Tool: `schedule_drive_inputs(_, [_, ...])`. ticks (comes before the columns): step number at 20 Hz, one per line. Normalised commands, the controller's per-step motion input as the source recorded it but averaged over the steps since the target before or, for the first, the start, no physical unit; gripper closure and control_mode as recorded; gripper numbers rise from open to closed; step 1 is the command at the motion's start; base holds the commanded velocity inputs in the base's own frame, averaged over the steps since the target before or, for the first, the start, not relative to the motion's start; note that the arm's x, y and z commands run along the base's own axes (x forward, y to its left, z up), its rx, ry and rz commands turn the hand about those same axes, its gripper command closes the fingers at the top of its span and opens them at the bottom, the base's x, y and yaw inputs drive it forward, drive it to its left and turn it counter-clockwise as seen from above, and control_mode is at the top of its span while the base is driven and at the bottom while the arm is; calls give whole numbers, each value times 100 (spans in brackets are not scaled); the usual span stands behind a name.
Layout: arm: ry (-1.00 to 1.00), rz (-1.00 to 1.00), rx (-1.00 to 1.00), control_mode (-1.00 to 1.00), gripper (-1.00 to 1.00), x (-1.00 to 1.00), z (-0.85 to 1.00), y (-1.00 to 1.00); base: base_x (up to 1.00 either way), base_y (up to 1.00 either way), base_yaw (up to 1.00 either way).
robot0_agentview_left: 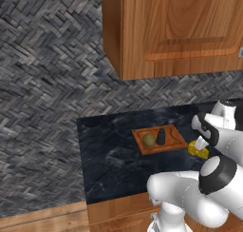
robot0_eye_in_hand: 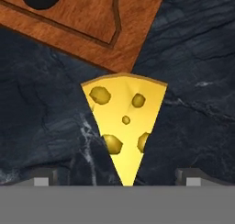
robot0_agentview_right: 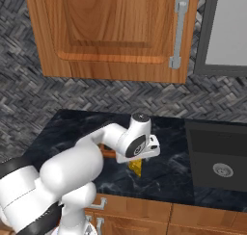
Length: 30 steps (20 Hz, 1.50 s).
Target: Retrieve the reheated potato from the microwave, then place the potato, cheese, and condiment on the cutting board.
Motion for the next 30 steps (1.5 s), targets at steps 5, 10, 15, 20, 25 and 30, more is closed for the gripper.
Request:
schedule_drive_inputs(5, [5,10,0,-100,-100,0,-14,0,0,0,0])
schedule_drive_inputs(10, [1,3,1,-100,-100,4,-18,0,0,0,0])
schedule_drive_inputs(15, [0,0,7,-100,-100,8,-21,1,0,0,0])
schedule_drive_inputs(20, [0,0,8,-100,-100,16,-20,0,0,0,0])
schedule_drive_inputs(25, [0,0,5,-100,-100,15,-17,2,0,0,0])
schedule_drive_inputs(30, [0,0,4,-100,100,10,-12,0,0,0,0])
